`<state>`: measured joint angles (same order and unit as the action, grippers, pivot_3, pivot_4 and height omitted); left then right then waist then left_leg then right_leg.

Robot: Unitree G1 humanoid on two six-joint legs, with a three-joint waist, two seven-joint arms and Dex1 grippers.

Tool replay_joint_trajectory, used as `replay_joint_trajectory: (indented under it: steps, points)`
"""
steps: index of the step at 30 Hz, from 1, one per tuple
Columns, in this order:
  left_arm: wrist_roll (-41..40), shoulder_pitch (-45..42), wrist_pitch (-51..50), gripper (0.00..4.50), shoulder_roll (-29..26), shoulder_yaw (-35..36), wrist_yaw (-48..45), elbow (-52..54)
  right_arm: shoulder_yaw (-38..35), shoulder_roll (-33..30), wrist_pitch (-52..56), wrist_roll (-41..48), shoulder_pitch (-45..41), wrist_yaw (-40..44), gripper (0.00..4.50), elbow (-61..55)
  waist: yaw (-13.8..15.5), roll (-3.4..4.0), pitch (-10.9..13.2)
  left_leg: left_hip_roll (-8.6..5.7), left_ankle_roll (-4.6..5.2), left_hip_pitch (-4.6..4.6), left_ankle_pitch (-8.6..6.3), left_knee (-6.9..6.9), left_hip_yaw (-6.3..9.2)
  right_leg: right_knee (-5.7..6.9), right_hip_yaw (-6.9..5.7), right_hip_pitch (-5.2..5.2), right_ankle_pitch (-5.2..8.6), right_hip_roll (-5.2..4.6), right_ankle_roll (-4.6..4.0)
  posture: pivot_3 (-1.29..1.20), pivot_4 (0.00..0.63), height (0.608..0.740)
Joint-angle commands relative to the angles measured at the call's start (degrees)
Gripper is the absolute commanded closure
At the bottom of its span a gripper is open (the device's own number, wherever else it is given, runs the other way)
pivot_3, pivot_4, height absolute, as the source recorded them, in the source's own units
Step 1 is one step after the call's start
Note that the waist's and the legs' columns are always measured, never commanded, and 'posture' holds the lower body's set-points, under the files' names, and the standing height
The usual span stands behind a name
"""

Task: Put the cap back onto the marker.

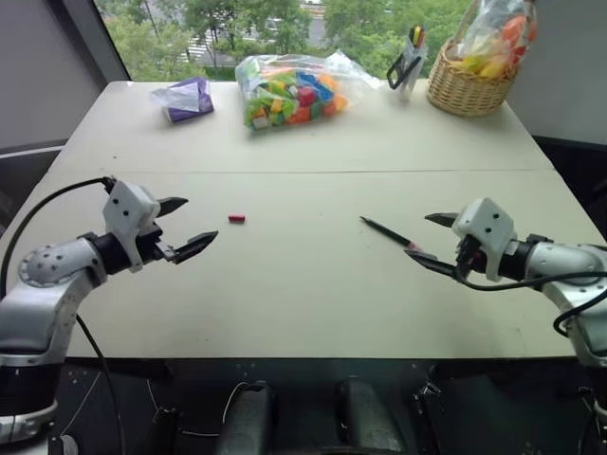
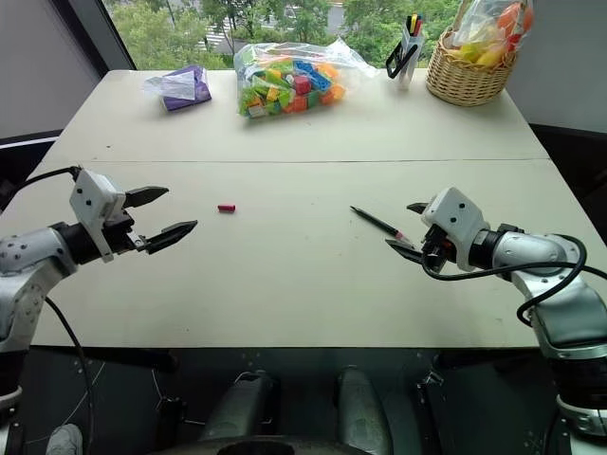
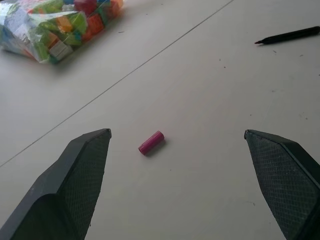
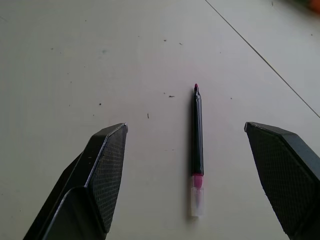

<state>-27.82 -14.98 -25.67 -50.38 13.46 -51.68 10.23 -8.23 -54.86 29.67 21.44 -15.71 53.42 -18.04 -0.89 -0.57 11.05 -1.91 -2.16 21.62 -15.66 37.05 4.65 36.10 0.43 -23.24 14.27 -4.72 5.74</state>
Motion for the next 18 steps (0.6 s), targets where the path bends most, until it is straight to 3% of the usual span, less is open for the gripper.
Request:
replay_joint_trajectory:
  steps: [1, 10, 18]
  points:
    - [-0.2, -1.6, 0.8, 0.04, -1.9, 1.2, -3.1, -2.6, -2.8, -1.8, 4.2, 4.7, -3.3, 1.8, 0.61, -3.0, 0.1, -0.01, 0.0, 0.00, 0.00, 0.00, 0.00, 0.00, 0.00, 0.00, 0.00, 0.00, 0.00, 0.00, 0.01, 0.00, 0.150, 0.740]
    - [0.6, -4.9, 2.7, 0.04, -1.1, 0.4, -5.4, -6.3, -4.3, -0.7, 9.9, 9.4, -7.6, -0.3, 0.61, -5.5, 0.3, -0.04, 0.0, 0.19, 0.01, 0.76, -0.01, 0.09, 0.00, -0.04, -0.06, -0.62, -0.11, -0.03, 0.21, 0.00, 0.150, 0.740]
    - [1.4, -5.2, 3.7, 0.04, -0.4, -0.5, -6.0, -7.2, -3.8, -0.8, 10.7, 10.0, -7.1, -1.4, 0.61, -6.8, 0.2, -0.03, 0.0, 0.20, 0.01, 0.82, -0.01, 0.08, -0.07, 0.02, -0.03, -0.76, -0.12, -0.02, 0.21, 0.00, 0.150, 0.740]
